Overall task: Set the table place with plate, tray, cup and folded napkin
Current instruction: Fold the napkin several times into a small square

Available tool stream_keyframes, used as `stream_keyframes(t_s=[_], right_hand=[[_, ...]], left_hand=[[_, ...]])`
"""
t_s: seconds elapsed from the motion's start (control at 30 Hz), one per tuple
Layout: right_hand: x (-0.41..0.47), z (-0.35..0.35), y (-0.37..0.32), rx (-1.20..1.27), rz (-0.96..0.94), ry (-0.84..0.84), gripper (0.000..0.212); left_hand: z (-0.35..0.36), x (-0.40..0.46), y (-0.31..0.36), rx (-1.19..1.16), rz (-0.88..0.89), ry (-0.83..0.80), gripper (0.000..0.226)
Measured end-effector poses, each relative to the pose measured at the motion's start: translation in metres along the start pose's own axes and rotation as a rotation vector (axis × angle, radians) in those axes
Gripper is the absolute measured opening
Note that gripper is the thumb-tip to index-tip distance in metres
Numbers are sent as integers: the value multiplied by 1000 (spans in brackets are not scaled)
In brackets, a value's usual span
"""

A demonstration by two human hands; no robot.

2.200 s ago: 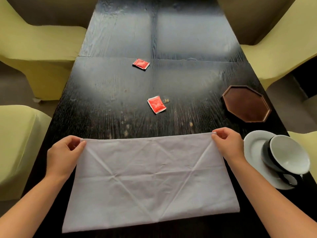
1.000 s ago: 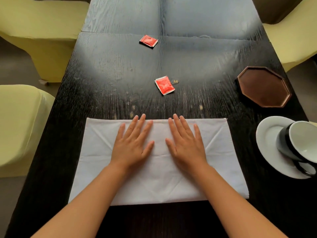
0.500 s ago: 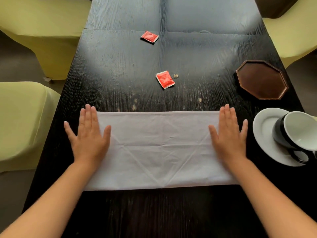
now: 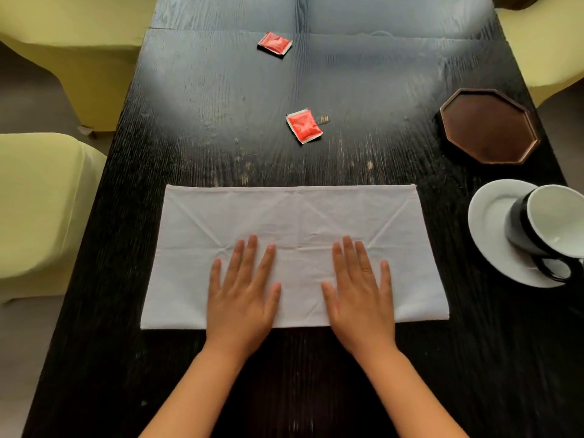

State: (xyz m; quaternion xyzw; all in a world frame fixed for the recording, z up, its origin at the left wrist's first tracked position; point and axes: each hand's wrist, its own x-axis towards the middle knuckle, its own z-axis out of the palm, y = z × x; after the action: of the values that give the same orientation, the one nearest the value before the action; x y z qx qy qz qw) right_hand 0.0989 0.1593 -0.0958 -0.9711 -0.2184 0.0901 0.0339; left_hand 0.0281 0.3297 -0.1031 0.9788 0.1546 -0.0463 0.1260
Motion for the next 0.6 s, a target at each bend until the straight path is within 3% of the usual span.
stream_keyframes(t_s=[0.23, 0.47, 0.6], right_hand=[[-6, -12, 76, -19, 108, -7, 67], [-9, -18, 98, -22, 149, -49, 69], [-22, -29, 90, 145, 338, 153, 66]], left_hand=[[-9, -14, -67, 3, -201, 3, 69], [-11, -22, -75, 49, -294, 15, 72], [-17, -27, -58, -23, -413, 118, 73]])
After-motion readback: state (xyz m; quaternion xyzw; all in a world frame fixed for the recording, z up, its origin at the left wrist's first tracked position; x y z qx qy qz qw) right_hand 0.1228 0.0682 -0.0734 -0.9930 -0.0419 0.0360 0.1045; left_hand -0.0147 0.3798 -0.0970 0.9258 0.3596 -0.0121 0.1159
